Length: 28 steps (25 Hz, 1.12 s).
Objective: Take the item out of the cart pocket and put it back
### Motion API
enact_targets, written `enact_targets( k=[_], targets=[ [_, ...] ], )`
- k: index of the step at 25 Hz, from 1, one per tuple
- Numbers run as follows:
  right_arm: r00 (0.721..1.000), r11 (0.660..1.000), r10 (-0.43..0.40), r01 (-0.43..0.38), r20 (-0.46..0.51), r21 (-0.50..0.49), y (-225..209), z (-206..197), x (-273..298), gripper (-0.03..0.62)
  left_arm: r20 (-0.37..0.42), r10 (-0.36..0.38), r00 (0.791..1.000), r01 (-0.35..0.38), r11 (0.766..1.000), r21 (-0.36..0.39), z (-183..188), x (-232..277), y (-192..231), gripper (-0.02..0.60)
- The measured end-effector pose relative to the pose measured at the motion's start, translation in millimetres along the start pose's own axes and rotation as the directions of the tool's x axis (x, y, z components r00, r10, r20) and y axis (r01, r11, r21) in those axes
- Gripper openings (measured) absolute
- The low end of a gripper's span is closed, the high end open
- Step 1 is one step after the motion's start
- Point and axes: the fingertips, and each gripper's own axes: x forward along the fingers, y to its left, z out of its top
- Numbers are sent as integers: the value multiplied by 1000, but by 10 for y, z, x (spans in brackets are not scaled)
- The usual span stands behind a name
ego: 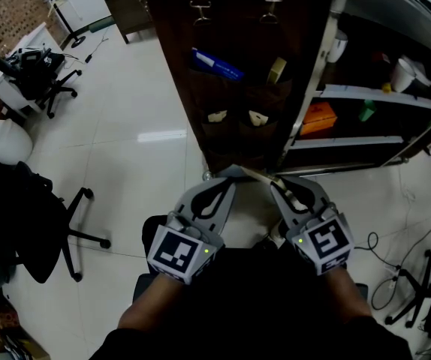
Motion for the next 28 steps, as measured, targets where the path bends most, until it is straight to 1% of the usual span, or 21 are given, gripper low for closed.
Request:
enact_targets(
  k=[8, 13, 16, 20, 28],
  targets=[
    [1000, 1000, -24, 24, 7, -10, -99, 84, 33, 74, 5, 1, 1000, -1, 1000, 1, 25, -8, 11, 0],
    [998, 996, -66, 66, 2, -60, -301, 176, 185, 74, 1, 2, 1000, -2, 1000, 1, 3, -8, 21, 0],
    [997, 993, -83, 82, -6, -83, -438, 163, 347, 74, -1, 0, 1000, 0, 1000, 6, -5, -10, 21, 0],
    [994, 990, -100, 94, -54, -102, -610, -9, 636, 74, 6, 2, 1000, -2, 1000, 5, 14, -22, 36, 0],
    [978, 994, -83, 68, -192, -85, -825, -627, 1317, 74, 5, 8, 1000, -8, 1000, 0, 3, -47, 55, 0]
  ],
)
